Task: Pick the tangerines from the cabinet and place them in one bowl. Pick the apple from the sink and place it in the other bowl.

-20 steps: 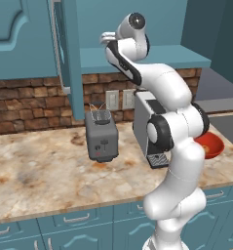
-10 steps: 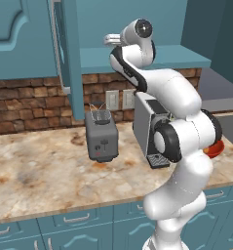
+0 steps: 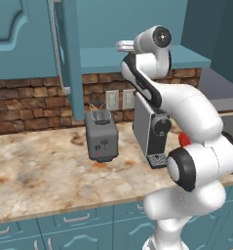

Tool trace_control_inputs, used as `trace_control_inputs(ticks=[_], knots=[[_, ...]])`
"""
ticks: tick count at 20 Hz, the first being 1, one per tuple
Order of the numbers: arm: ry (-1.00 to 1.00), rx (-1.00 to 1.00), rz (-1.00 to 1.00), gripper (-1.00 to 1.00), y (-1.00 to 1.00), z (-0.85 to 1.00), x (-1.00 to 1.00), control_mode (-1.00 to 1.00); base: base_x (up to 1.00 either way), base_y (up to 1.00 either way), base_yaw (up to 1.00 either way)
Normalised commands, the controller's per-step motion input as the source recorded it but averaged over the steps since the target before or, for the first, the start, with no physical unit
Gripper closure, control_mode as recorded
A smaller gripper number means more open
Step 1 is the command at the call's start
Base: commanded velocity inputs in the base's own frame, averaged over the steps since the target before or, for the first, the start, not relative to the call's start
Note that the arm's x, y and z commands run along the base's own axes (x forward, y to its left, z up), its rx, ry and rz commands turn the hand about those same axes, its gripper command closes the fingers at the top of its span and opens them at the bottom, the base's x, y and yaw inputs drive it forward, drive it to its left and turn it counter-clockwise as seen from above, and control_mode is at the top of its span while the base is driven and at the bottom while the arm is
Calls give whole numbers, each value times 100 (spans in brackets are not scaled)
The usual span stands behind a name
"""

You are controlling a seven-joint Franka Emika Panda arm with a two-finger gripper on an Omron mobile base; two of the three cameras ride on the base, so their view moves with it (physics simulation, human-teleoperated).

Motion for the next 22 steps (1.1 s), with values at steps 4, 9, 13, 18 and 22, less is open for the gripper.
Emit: trace_control_inputs(ticks=[4,9,13,18,22], knots=[[0,0,-3,100,-41,1,-84,-100,0,0,0],[0,0,-5,100,-45,0,-87,-100,0,0,0],[0,0,-6,100,-44,0,-89,-100,0,0,0],[7,1,-6,100,-36,0,-80,-100,0,0,0],[16,1,-4,100,-31,0,-74,-100,0,0,0]])
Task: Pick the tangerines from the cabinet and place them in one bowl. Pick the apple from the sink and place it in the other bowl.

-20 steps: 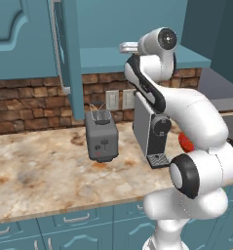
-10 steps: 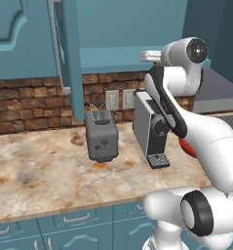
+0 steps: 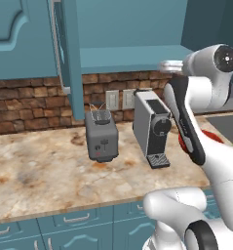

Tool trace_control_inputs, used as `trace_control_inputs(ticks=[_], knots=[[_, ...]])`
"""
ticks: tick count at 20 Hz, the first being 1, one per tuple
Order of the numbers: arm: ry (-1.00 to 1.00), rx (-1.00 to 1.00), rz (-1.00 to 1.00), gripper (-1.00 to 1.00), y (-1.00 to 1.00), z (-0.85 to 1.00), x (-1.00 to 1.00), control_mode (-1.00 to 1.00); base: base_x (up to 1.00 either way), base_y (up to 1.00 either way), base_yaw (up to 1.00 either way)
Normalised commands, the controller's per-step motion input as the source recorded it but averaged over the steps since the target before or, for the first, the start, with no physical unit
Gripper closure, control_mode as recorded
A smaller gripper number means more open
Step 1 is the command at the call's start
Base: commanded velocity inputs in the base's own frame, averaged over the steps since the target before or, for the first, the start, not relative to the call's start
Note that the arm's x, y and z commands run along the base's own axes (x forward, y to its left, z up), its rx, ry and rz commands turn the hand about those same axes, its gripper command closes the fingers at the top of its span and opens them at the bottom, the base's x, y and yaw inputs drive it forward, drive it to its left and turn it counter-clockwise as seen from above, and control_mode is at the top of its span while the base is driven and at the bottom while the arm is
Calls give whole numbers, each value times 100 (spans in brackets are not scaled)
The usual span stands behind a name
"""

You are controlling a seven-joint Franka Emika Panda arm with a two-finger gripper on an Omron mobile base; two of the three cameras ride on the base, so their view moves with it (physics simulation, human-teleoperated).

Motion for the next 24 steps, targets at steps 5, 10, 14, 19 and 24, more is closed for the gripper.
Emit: trace_control_inputs(ticks=[5,10,14,19,24], knots=[[19,0,-6,100,-11,-6,-40,-100,0,0,0],[16,0,-5,100,-1,-28,-5,-100,0,0,0],[14,0,-1,100,-15,-39,0,-100,0,0,0],[11,0,0,100,-26,-60,3,-100,0,0,0],[7,0,-2,100,-24,-89,0,-100,0,0,0]])
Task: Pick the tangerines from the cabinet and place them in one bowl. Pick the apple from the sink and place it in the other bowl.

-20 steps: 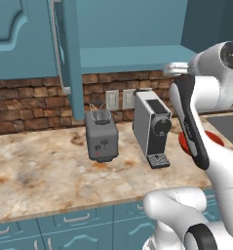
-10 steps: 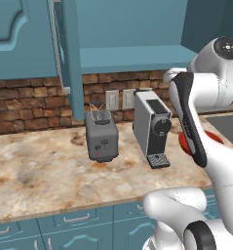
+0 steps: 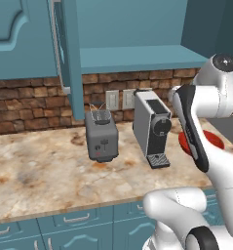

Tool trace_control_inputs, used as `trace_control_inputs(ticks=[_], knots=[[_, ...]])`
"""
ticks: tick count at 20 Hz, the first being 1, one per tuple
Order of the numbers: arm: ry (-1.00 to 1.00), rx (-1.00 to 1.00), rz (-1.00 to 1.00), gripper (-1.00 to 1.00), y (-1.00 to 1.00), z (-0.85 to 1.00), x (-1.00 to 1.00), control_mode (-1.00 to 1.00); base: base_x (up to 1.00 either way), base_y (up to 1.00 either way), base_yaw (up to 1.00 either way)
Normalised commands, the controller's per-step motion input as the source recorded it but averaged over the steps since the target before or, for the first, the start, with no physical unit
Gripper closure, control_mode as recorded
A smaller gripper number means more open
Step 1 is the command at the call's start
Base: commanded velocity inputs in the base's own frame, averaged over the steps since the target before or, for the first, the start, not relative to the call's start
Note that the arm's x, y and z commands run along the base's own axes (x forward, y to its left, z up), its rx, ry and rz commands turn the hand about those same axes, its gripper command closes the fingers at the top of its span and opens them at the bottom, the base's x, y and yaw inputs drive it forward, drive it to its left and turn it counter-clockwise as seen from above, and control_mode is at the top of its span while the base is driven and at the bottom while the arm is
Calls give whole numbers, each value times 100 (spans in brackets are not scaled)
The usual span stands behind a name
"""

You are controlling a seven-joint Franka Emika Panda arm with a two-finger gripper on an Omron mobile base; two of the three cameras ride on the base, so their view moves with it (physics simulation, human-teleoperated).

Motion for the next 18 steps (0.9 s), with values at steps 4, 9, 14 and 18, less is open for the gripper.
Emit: trace_control_inputs(ticks=[4,9,14,18], knots=[[6,0,-2,100,-17,-98,0,-100,0,0,0],[8,0,-1,100,-25,-82,0,-100,0,0,0],[6,0,-2,100,-30,-54,1,-100,0,0,0],[3,0,-2,100,-39,-47,10,-100,0,0,0]])
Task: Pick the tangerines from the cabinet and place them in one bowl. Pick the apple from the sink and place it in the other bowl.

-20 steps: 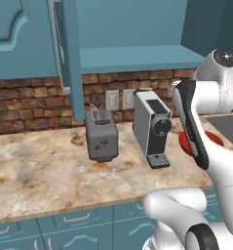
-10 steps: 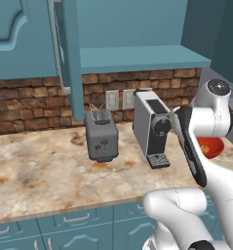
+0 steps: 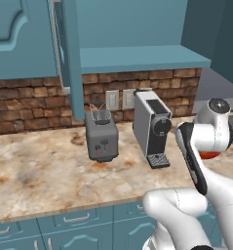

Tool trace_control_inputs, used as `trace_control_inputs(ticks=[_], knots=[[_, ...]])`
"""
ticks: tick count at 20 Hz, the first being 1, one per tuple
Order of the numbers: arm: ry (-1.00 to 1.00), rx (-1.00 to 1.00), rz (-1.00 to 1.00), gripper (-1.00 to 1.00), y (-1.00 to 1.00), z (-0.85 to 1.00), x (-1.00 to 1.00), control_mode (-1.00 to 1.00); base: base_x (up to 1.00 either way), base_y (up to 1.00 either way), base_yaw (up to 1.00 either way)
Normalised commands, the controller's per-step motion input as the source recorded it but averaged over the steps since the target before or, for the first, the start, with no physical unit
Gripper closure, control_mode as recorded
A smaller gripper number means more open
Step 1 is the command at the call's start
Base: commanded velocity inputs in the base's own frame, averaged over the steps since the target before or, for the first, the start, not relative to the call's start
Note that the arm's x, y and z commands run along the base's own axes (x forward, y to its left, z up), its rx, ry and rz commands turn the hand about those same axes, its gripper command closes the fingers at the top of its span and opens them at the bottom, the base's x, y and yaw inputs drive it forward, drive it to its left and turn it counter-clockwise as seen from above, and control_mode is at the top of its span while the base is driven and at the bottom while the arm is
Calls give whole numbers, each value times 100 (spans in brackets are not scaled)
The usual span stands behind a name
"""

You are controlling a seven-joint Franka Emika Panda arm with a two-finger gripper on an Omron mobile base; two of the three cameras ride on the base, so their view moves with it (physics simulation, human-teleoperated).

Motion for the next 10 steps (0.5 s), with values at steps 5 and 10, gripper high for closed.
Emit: trace_control_inputs(ticks=[5,10], knots=[[2,0,-2,100,-42,-38,21,-100,0,0,0],[1,0,-1,100,-41,-26,31,-100,0,0,0]])
